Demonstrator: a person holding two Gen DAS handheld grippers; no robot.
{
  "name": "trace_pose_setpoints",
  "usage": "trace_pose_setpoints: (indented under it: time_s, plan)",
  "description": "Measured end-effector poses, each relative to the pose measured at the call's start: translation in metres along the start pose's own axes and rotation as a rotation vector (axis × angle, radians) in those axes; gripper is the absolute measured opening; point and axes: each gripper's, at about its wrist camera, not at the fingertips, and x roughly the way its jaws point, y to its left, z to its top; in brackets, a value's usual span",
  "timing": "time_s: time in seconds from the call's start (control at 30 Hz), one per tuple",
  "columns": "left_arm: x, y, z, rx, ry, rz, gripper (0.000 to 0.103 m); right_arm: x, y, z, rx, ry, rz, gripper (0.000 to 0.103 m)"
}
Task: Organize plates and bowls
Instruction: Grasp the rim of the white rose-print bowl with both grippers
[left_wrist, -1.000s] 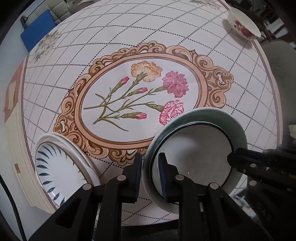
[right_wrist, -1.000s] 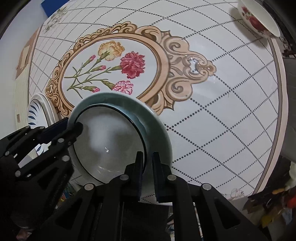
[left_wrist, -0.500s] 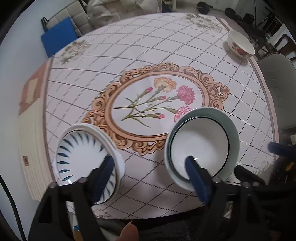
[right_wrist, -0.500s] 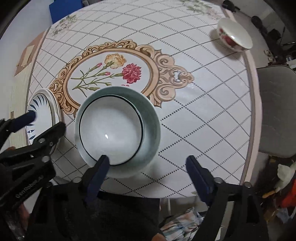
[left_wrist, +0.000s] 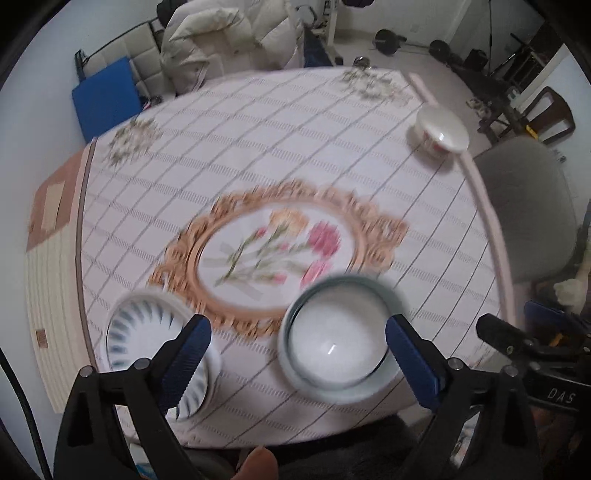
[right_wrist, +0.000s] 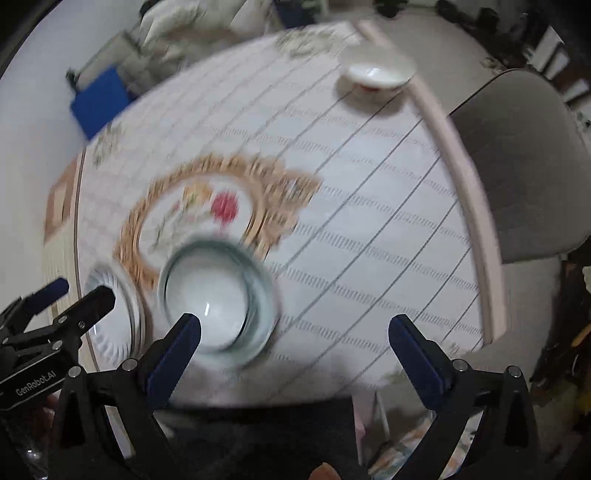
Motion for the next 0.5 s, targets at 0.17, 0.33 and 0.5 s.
trace_pose_setpoints:
  time_s: [0.17,0.33,0.5]
  plan:
    - [0.012,-0.049,0.086,0.046,-0.027,0.015,0.097,-0.009,-0.054,0.082,0.033,-0.109,-0.023,0.103]
    - [0.06,-0.101,0.176,0.057,0.021,-0.01,0.097,0.029,-0.121,0.177,0.146,-0.053,0.024,0.103]
    - [0.136,-0.146,0.249,0.08,0.135,-0.079,0.097,0.084,-0.167,0.25,0.203,0.034,0.104,0.103]
